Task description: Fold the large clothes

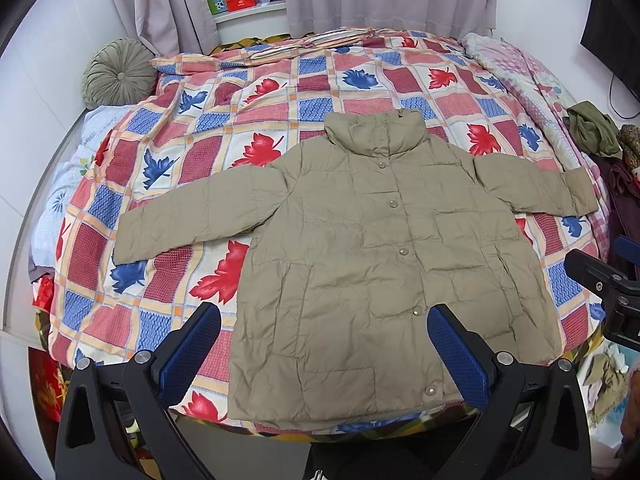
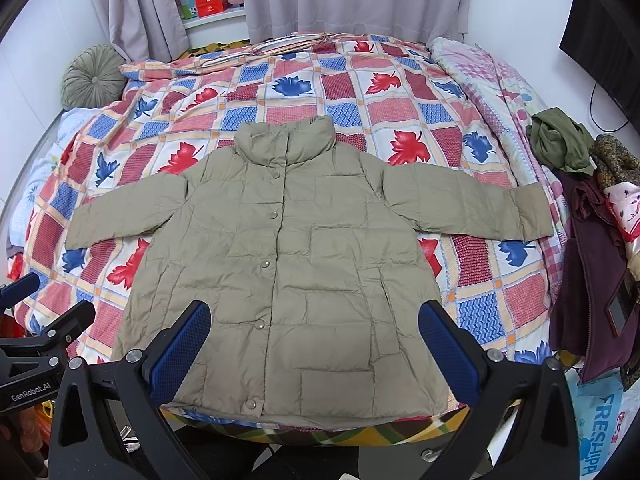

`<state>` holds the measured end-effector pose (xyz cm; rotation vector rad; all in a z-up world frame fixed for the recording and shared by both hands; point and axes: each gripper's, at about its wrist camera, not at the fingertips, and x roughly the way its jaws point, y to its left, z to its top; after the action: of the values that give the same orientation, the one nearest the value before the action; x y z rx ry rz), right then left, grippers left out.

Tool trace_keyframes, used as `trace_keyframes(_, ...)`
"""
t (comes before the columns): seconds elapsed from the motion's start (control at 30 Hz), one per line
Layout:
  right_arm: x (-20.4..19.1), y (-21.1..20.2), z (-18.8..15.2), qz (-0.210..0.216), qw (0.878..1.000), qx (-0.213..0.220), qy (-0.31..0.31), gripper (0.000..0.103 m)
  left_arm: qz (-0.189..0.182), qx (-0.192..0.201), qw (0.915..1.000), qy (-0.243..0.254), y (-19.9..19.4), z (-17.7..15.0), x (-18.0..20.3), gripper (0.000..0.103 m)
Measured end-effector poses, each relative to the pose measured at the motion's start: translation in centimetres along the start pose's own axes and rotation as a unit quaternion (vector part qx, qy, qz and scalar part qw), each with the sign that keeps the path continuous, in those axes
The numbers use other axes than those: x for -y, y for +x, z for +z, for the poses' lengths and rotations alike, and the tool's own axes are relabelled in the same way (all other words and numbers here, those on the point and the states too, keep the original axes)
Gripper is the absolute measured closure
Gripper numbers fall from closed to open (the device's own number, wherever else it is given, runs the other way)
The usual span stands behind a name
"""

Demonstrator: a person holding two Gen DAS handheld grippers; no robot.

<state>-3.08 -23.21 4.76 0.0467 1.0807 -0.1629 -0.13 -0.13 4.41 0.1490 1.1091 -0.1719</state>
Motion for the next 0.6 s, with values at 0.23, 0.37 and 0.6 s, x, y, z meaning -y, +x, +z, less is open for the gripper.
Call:
trace_keyframes(0.23, 0.0, 0.0, -0.01, 0.0, 1.0, 0.0, 0.0, 0.0, 0.0, 0.001, 1.0, 0.001, -0.06, 0.06, -0.06, 0.0)
trace_keyframes(0.37, 0.03, -0.03, -0.01, 0.0, 1.0, 0.001, 0.0, 0.0, 0.0, 0.0, 1.0, 0.0, -0.04, 0.02, 0.06, 0.0)
trace_keyframes(0.6, 0.02, -0.05, 0.01, 0.001, 1.0, 0.0, 0.0, 0.0, 0.0, 0.0, 1.0, 0.0, -0.06, 0.03, 0.06, 0.0)
